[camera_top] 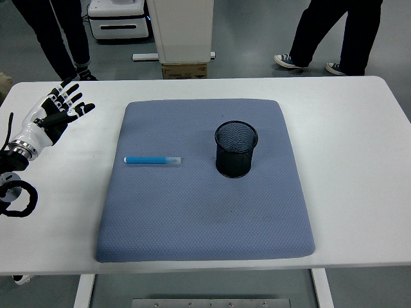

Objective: Left hand places marker in pen holder

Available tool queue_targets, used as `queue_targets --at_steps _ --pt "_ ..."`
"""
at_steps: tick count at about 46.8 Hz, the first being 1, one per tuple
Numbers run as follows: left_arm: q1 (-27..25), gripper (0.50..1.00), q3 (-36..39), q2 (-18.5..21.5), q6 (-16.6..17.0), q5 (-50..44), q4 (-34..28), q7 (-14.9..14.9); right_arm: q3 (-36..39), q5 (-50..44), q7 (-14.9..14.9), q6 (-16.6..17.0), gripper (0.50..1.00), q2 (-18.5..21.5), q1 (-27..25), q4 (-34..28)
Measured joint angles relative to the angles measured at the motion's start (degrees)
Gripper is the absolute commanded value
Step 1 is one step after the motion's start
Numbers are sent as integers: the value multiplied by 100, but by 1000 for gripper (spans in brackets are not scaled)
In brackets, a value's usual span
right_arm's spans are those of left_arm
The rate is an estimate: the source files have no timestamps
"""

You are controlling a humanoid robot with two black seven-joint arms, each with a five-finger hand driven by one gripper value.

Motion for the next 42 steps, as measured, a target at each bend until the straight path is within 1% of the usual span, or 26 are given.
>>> queue_targets --at_steps 12,19,27,33,39,42 --pt "33 1000 0 22 -2 -34 0 0 0 0 0 0 1000 0 0 0" --pt "-24 1000 12 196 10 -9 0 1 0 0 0 0 1000 0 1 0" --pt "-111 1000 17 253 32 48 -8 1 0 0 0 0 1000 0 0 0" --pt "-117 1000 25 456 41 56 -4 6 0 0 0 0 1000 0 2 0" --pt "-178 1000 40 470 56 80 -2 6 0 0 0 0 1000 0 0 0" --pt "-317 1000 63 465 56 214 -1 9 0 0 0 0 1000 0 0 0"
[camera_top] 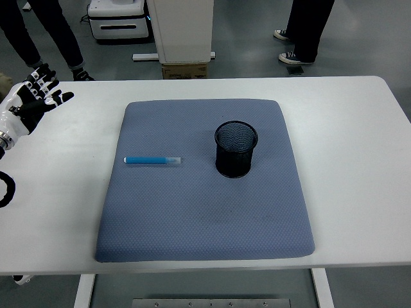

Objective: Left hand places marker in pen holder

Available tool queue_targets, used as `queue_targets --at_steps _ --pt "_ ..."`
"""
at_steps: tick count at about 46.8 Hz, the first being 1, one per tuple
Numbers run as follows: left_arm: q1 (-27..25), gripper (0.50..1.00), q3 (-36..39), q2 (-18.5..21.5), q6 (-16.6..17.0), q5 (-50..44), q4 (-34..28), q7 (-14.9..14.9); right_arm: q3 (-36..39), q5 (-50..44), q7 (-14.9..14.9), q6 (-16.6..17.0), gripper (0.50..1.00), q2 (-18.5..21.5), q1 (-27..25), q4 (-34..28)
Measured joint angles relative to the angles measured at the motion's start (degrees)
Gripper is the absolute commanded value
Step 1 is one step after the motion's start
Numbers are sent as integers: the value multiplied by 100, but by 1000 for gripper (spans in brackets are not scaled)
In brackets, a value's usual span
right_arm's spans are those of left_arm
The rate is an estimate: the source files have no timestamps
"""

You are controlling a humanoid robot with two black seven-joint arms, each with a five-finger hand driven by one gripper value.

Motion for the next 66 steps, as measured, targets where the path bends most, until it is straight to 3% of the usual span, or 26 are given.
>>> queue_targets --at_steps 10,20,38,51,66 --pt "-476 1000 90 -68 7 853 -5 44 0 0 0 0 1000 0 0 0" --pt "-705 1000 482 -17 4 1135 -30 46 0 0 0 0 1000 0 0 0" --pt "-1333 1000 1841 -204 32 2016 -287 54 0 0 0 0 1000 0 1 0" --pt "-2153 1000 3229 -409 16 2143 -471 334 0 0 -1 0 1000 0 0 0" --pt "-2712 1000 4303 -422 -26 2210 -513 345 0 0 -1 0 1000 0 0 0"
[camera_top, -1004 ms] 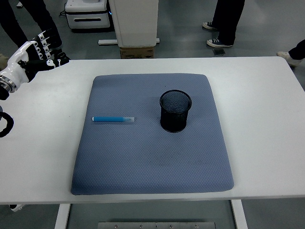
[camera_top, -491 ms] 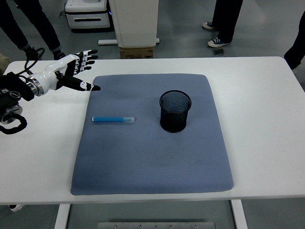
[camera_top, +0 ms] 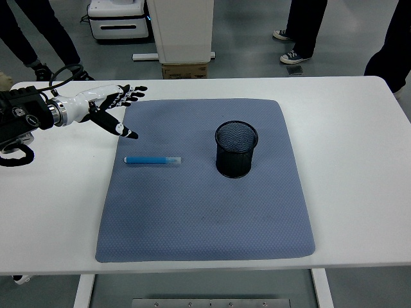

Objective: Left hand places marker in pen holder

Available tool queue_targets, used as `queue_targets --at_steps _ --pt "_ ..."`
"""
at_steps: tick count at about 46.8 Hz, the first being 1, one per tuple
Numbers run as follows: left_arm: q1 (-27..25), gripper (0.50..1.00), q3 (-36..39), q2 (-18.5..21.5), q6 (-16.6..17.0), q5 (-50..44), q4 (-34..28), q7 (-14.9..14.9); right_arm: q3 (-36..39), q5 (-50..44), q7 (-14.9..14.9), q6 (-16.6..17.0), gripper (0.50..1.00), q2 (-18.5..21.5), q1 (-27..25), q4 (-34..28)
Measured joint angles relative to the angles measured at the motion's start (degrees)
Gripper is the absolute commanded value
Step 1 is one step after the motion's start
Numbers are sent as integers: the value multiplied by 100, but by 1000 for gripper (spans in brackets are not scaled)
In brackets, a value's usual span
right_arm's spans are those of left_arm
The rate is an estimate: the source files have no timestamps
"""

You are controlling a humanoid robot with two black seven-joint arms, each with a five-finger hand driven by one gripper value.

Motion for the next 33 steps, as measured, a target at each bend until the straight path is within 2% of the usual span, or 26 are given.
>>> queue_targets --at_steps 13,33 --pt "-396 1000 913 -280 -19 382 -6 8 0 0 0 0 1000 0 0 0" --pt "-488 1000 971 -443 -38 61 31 -115 0 0 2 0 1000 0 -1 0"
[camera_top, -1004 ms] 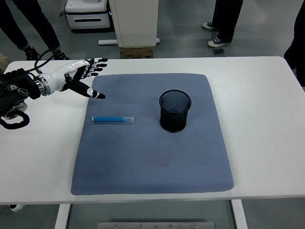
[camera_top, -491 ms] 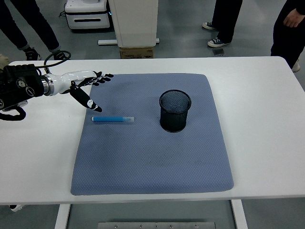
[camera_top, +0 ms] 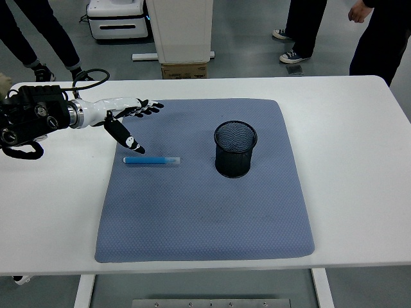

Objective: Left hand places marker in pen holder

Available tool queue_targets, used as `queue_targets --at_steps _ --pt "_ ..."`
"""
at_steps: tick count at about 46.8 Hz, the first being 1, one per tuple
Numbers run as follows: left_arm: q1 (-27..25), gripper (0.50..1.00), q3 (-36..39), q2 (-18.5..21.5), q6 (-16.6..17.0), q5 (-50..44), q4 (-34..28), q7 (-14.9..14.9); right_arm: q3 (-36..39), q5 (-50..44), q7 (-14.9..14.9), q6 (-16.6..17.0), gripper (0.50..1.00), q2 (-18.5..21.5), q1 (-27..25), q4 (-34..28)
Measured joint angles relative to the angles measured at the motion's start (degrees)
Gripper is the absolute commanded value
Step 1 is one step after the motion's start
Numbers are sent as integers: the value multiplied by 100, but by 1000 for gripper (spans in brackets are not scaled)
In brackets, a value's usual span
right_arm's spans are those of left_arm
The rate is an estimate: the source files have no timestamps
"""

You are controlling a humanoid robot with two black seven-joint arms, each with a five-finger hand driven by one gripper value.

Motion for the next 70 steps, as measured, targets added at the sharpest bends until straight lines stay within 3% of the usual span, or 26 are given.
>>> queue_targets --at_steps 7,15,21,25,34,56,70 --pt "16 1000 26 -13 -45 -107 -13 -440 0 0 0 0 1000 0 0 0" --pt "-60 1000 307 -78 -459 238 -28 -472 0 0 0 0 1000 0 1 0" --pt "-102 1000 341 -83 -562 590 -26 -459 0 0 0 0 1000 0 0 0" --pt "-121 1000 341 -100 -581 804 -12 -383 0 0 0 0 1000 0 1 0" --pt "-130 1000 341 -312 -620 1264 8 92 0 0 0 0 1000 0 1 0" --pt "-527 1000 304 -631 -1282 1727 87 156 0 0 -1 0 1000 0 0 0" --pt "-573 1000 305 -654 -1333 2144 86 390 0 0 -1 0 1000 0 1 0"
